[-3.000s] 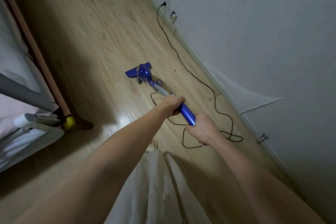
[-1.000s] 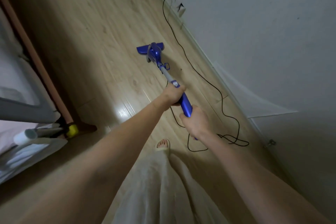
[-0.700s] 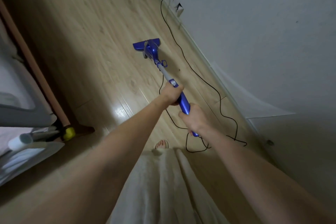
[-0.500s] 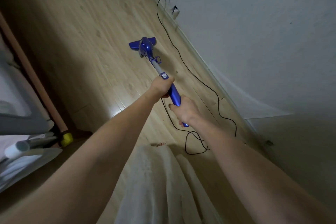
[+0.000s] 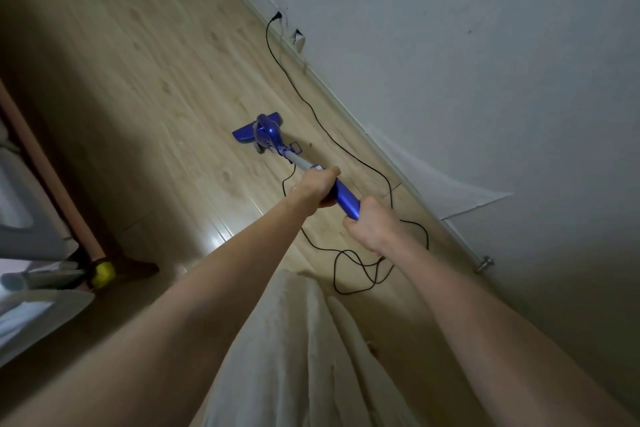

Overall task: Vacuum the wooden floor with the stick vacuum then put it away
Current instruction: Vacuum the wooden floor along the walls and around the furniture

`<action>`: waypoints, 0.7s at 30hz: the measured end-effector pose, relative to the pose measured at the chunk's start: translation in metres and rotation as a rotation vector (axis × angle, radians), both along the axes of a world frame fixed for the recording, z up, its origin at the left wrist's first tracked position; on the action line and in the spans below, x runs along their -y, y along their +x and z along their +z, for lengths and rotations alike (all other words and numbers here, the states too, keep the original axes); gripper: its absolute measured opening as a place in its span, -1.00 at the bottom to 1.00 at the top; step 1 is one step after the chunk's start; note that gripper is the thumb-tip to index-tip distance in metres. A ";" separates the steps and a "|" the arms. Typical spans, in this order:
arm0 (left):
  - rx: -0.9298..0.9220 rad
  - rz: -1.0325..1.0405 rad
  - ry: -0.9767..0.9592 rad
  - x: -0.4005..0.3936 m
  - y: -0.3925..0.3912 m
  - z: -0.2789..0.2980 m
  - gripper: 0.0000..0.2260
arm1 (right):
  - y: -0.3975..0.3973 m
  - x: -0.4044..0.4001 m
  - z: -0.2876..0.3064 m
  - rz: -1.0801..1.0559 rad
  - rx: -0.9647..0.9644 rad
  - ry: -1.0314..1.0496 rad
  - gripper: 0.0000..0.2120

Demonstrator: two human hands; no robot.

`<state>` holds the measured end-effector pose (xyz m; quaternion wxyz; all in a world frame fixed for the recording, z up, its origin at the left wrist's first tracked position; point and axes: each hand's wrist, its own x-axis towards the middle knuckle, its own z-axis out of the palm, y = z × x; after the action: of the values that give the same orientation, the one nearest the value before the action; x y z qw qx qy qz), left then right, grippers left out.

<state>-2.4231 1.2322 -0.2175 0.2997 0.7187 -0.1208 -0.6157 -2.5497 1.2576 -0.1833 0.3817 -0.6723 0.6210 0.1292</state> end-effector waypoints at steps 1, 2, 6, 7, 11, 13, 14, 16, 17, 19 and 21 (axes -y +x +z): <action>0.002 0.001 0.001 -0.007 -0.015 0.003 -0.86 | -0.014 -0.007 0.005 0.011 -0.019 -0.013 -0.81; 0.001 -0.001 -0.005 -0.014 -0.030 0.006 -0.87 | -0.029 -0.015 0.009 0.018 -0.034 -0.030 -0.82; -0.005 -0.039 -0.033 -0.045 -0.094 0.018 -0.91 | -0.092 -0.048 0.023 0.027 -0.071 -0.084 -0.83; -0.010 -0.044 -0.039 -0.052 -0.110 0.020 -0.91 | -0.108 -0.055 0.027 0.026 -0.077 -0.092 -0.83; -0.022 -0.085 -0.047 -0.076 -0.170 0.037 -0.88 | -0.166 -0.080 0.045 0.001 -0.104 -0.125 -0.82; -0.028 -0.125 -0.032 -0.087 -0.194 0.046 -0.85 | -0.189 -0.095 0.053 -0.041 -0.096 -0.142 -0.79; -0.033 -0.151 -0.023 -0.092 -0.202 0.047 -0.86 | -0.198 -0.104 0.056 -0.070 -0.082 -0.143 -0.78; -0.036 -0.213 -0.013 -0.101 -0.215 0.047 -0.89 | -0.210 -0.123 0.060 -0.118 -0.049 -0.130 -0.80; -0.029 -0.240 -0.015 -0.105 -0.219 0.046 -0.89 | -0.213 -0.131 0.062 -0.135 -0.034 -0.123 -0.81; -0.006 -0.257 -0.014 -0.110 -0.222 0.043 -0.88 | -0.215 -0.141 0.065 -0.154 0.003 -0.125 -0.84; 0.012 -0.248 -0.013 -0.109 -0.220 0.041 -0.87 | -0.212 -0.142 0.065 -0.159 0.013 -0.127 -0.82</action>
<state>-2.6434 1.3410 -0.1768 0.2252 0.6999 -0.2143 -0.6430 -2.7619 1.3994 -0.1187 0.3512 -0.6445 0.6770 0.0543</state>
